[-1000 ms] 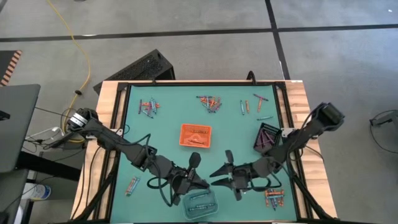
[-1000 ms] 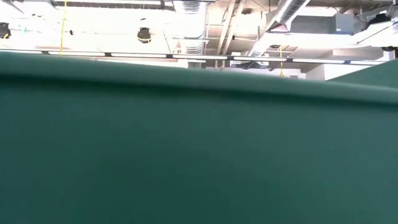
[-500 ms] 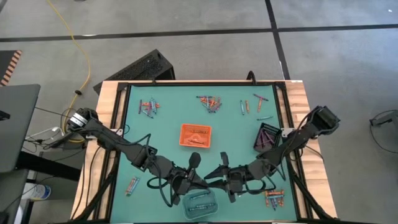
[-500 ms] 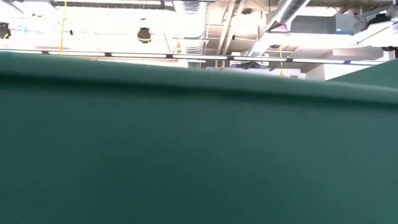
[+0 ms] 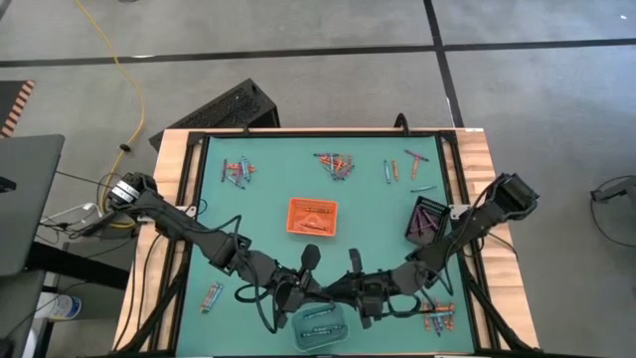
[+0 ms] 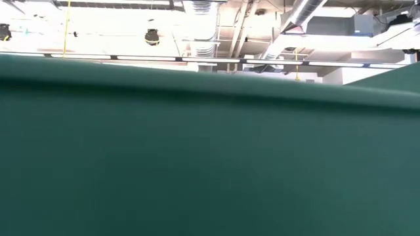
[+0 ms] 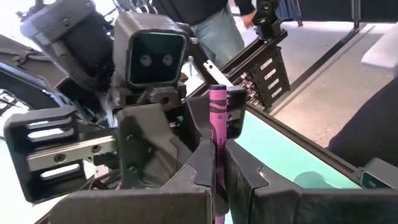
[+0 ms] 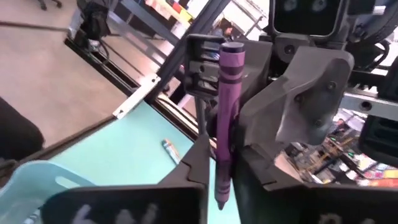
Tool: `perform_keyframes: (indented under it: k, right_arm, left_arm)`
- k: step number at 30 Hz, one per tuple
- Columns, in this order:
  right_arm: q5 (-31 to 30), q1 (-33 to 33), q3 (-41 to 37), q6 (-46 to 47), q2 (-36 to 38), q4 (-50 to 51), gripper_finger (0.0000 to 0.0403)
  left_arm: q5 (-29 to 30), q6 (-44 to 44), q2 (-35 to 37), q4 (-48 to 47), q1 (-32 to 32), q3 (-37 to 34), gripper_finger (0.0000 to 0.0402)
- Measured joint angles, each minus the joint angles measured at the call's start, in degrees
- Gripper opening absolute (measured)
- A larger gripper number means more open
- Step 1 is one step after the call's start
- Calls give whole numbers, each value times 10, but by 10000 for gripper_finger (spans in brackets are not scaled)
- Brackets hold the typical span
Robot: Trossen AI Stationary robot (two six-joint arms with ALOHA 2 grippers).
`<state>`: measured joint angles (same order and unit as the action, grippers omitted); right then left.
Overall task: Sort crayons
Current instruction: Put the purple crayon into the black bin
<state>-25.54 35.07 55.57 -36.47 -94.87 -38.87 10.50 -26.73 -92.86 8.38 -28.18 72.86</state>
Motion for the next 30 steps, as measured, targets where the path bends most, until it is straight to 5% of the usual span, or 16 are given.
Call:
perform_keyframes:
  k: [9, 16, 25, 30]
  right_arm:
    - [-21, 2, 0, -9, 0, 11, 7]
    - [-57, 1, 0, 6, 2, 68, 3]
    - [-134, -5, 0, 191, 104, 506, 1]
    - [-90, -21, 0, 275, 182, 795, 1]
  left_arm:
    - [3, 18, 0, -8, 1, 0, 5]
    - [37, 64, 0, -58, 5, 0, 82]
    - [70, 195, 0, -253, -21, 0, 178]
    - [66, 305, 0, -381, -52, 0, 182]
